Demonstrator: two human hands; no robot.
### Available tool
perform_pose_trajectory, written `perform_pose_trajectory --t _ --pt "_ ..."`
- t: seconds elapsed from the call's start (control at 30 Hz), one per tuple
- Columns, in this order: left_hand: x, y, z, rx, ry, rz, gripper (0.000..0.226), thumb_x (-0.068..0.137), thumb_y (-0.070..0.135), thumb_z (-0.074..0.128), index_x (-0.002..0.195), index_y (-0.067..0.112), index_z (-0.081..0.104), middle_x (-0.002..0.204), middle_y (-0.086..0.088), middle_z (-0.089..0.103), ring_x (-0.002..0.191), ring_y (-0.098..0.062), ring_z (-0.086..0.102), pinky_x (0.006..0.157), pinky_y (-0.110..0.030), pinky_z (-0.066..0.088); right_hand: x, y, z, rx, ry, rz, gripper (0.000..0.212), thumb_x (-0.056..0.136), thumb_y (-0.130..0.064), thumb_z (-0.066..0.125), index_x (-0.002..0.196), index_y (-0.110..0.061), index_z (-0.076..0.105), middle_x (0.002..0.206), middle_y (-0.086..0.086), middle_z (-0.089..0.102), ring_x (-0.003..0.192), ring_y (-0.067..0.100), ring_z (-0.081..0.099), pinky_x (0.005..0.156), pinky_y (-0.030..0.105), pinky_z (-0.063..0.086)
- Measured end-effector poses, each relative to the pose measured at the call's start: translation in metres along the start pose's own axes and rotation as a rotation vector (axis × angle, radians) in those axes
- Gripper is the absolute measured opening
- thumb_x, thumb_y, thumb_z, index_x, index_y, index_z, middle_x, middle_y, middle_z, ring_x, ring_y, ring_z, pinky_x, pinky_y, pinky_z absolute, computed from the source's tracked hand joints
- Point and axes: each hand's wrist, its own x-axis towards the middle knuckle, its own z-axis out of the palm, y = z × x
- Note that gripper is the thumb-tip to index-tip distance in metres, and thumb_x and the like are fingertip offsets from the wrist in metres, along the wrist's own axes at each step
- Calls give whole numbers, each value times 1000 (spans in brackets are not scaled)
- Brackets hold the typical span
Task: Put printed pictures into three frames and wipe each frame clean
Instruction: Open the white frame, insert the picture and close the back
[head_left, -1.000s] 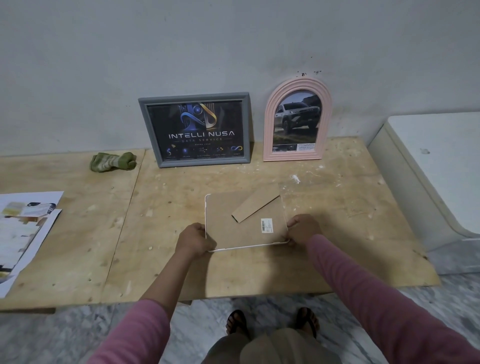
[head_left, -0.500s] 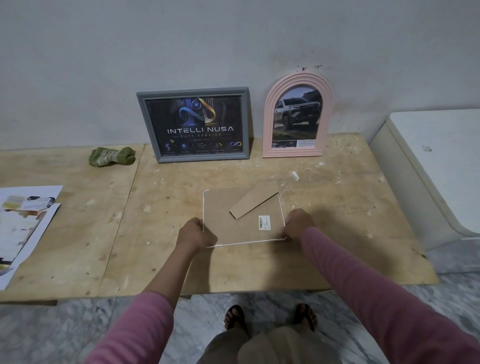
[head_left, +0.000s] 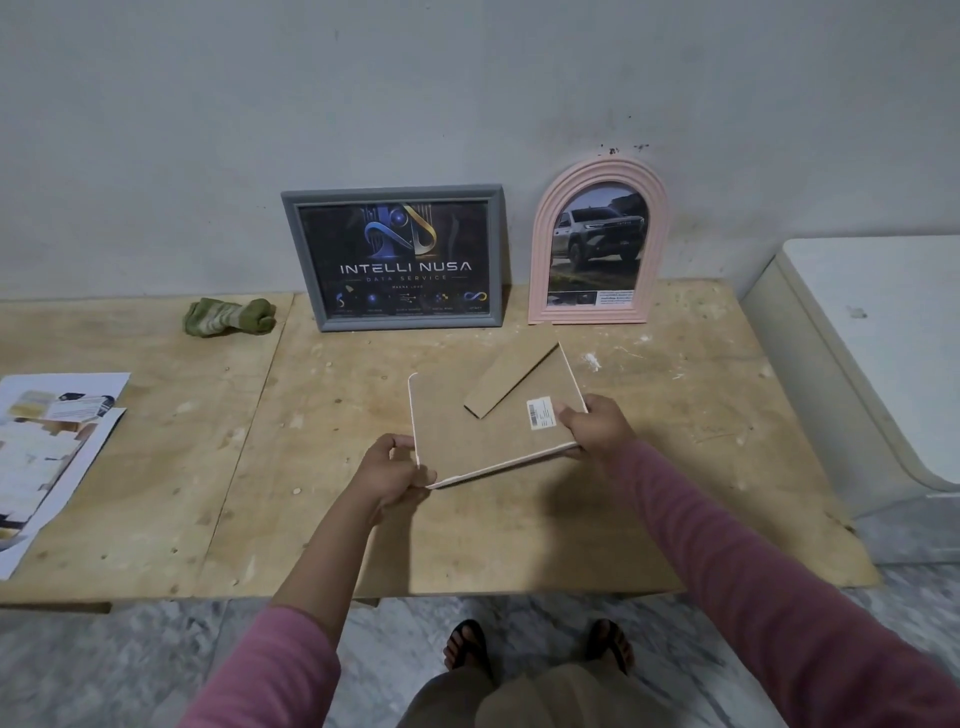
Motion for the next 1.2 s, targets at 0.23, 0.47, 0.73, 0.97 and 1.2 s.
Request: perform_pose_trajectory --t 0.23,0.47,0.73,0.97,1.2 --pt "-3 16 -5 52 -25 85 52 50 -9 54 96 14 54 64 -13 58 60 -23 48 61 -30 44 9 -6 -5 -9 -39 -128 5 86 -10 65 90 -11 68 99 18 70 88 34 67 87 52 53" --pt "0 27 -9 227 -188 72 49 74 -20 59 112 12 58 72 -8 61 52 -16 56 44 -18 45 15 -21 -12 111 147 -129 30 86 -32 65 73 -5 67 76 9 66 73 23 60 81 44 54" --pt "7 48 -6 87 -7 133 45 85 54 60 90 9 61 85 -9 67 76 -24 64 73 -34 56 13 -14 -13 152 120 -121 21 83 -29 68 67 -16 67 72 7 66 69 24 58 80 49 53" --pt "22 62 -9 59 213 397 41 90 45 57 68 12 50 70 -11 46 67 -20 44 64 -34 39 1 -22 -10 261 23 -148 13 88 -17 64 77 -12 68 78 9 67 73 24 61 81 43 51" --pt "19 63 -3 250 312 541 39 93 34 57 62 10 51 59 0 47 57 -15 42 54 -30 31 3 -24 -4 134 116 -164 34 87 -16 61 53 -21 61 65 10 56 65 24 49 64 38 42"
